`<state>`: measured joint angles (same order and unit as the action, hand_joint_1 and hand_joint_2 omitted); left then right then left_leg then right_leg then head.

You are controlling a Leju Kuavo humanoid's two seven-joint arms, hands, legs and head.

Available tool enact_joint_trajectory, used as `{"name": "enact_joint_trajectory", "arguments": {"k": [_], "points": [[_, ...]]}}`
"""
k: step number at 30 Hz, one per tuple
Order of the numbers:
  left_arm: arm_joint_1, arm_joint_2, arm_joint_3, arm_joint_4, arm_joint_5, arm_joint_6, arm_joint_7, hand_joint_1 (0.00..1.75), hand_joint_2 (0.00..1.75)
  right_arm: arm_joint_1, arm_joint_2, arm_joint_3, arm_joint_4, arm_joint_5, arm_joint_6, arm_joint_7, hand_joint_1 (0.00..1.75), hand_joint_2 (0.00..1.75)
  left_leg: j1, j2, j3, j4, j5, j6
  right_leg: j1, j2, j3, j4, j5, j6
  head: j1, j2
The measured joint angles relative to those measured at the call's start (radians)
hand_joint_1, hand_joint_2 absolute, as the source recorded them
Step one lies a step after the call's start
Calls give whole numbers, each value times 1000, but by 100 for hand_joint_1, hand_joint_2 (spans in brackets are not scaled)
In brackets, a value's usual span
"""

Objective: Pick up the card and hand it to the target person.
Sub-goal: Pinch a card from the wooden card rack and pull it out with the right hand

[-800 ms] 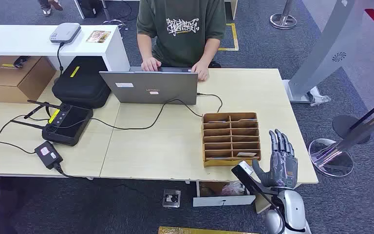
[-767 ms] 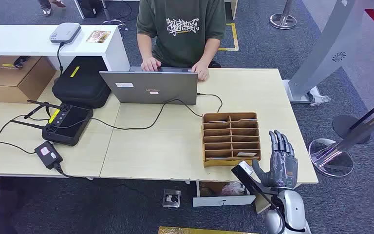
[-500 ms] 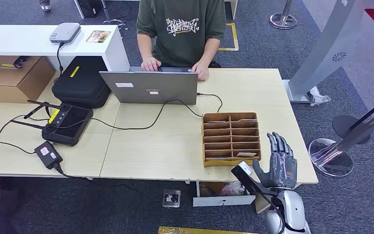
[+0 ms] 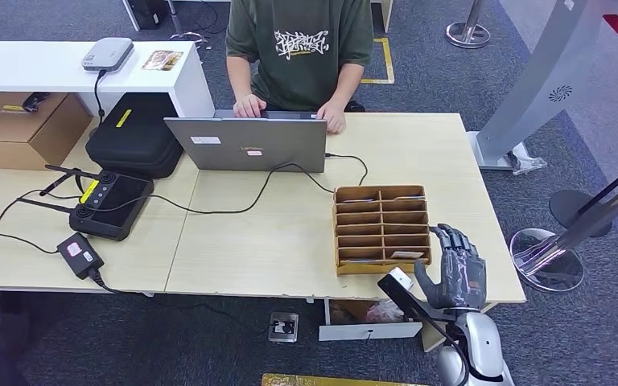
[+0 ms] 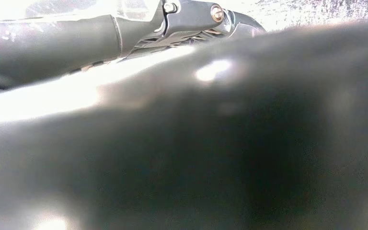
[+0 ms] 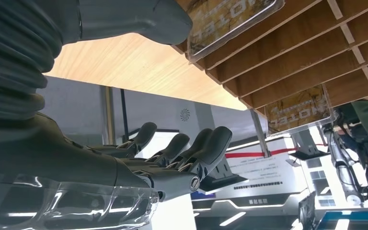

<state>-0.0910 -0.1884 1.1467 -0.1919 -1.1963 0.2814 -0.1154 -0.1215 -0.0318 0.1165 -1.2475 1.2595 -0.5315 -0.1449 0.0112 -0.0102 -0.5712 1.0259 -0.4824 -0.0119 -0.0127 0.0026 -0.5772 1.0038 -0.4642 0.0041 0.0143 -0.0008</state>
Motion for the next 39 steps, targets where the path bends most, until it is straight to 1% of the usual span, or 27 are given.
{"name": "enact_joint_trajectory", "arguments": {"k": [5,9,23,30,39], "points": [[0,0,0,0,0,0,-2,0,0,-2,-3,12,0,-3,18,0,65,175,0,0,0,0,0,0,0,0,0,0,0,0,0,0],[0,0,0,0,0,0,-2,0,0,-6,-5,22,0,-13,30,0,73,175,0,0,0,0,0,0,0,0,0,0,0,0,0,0],[0,0,-2,0,-1,-2,-7,0,0,-16,-5,25,6,-18,39,3,74,175,0,0,0,0,0,0,0,0,0,0,0,0,0,0],[0,0,-3,0,-2,-2,-8,0,0,-16,-5,25,6,-18,44,4,79,175,0,0,0,0,0,0,0,0,0,0,0,0,0,0],[0,0,-3,0,0,0,-11,0,0,-25,-5,33,19,-24,50,4,78,175,0,0,0,0,0,0,0,0,0,0,0,0,0,0]]}}
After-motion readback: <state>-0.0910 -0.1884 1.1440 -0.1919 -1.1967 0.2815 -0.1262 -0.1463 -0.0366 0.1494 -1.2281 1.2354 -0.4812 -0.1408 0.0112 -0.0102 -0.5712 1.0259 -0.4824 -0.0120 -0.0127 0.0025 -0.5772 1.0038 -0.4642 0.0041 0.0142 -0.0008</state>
